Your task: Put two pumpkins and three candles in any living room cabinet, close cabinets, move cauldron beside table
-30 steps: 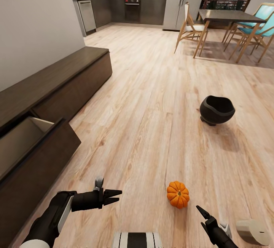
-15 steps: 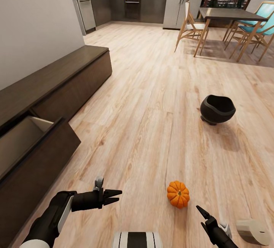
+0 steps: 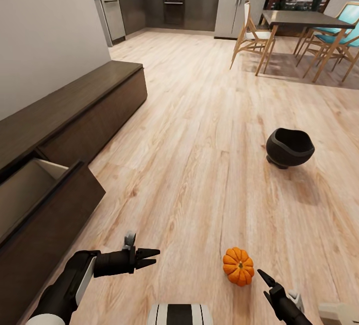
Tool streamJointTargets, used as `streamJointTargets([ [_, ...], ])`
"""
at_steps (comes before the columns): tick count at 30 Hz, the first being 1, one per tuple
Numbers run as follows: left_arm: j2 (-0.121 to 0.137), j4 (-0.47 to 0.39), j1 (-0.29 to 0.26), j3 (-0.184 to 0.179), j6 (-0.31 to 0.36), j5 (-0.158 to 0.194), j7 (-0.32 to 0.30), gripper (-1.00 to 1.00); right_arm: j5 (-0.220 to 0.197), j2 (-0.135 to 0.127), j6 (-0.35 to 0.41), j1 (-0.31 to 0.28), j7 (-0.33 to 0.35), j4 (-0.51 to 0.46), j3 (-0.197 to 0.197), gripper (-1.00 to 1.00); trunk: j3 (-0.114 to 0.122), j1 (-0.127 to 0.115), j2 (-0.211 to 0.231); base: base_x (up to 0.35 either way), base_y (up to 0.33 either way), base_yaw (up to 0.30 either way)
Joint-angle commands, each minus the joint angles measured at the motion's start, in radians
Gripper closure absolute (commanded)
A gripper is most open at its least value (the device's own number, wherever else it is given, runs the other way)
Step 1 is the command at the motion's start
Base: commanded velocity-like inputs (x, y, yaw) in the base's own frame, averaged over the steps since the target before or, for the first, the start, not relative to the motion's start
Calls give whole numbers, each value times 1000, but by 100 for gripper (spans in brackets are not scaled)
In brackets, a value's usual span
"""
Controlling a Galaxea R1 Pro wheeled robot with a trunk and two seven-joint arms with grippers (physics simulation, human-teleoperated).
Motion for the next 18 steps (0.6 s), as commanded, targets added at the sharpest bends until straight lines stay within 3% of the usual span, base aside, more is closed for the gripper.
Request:
streamJointTargets([
  [1, 0, 0, 0, 0, 10, 2, -2, -100, -8, 0, 10, 0, 2, 0, -4, -100, -1, 0, 0, 31, 10, 0],
  [18, 0, 0, 0, 0, 10, 4, -2, -100, -10, 0, 10, 0, 1, 6, 1, -100, -1, 0, 0, 54, 1, 0],
])
